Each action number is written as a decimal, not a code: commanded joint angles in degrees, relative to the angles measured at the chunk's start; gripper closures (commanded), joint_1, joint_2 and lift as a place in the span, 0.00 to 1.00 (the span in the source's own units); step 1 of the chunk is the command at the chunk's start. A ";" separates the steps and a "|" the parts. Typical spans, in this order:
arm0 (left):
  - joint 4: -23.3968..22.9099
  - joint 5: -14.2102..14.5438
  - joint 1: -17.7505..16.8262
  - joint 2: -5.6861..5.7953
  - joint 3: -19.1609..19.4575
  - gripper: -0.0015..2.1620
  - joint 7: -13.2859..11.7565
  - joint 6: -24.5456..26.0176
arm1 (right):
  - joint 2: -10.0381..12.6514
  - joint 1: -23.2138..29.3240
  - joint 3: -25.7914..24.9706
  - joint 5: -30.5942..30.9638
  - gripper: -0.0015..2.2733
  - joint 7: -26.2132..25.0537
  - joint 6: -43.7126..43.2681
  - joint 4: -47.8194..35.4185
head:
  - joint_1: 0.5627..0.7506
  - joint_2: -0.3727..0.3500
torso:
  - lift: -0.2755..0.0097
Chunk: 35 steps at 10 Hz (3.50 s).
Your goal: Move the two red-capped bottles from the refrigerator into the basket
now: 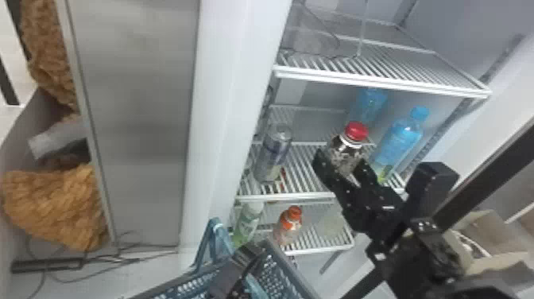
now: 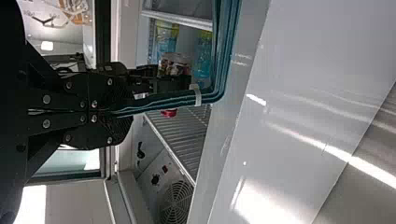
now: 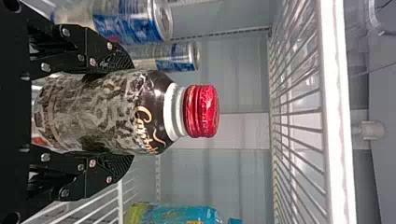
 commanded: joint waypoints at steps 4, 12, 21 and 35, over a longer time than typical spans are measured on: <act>0.14 0.47 0.15 -0.17 0.00 0.56 0.00 -1.08 | 0.84 13.66 -0.26 -4.45 0.56 1.41 6.12 -12.71 | 0.70 0.03 | 0.97; 0.98 2.18 -0.41 -0.52 0.69 0.56 0.17 -4.03 | 0.75 21.26 -0.60 -5.14 0.56 10.81 20.74 -20.58 | 0.70 0.03 | 0.97; 1.12 2.53 -0.97 -0.61 1.49 0.56 0.17 -5.02 | 0.84 20.69 -0.49 -1.94 0.06 16.44 19.48 -14.67 | 0.70 0.03 | 0.97; 1.68 1.61 -1.11 -0.70 1.14 0.56 0.17 -4.03 | 8.36 34.34 -19.57 -1.14 0.09 23.82 -26.51 -1.03 | 0.70 0.03 | 0.97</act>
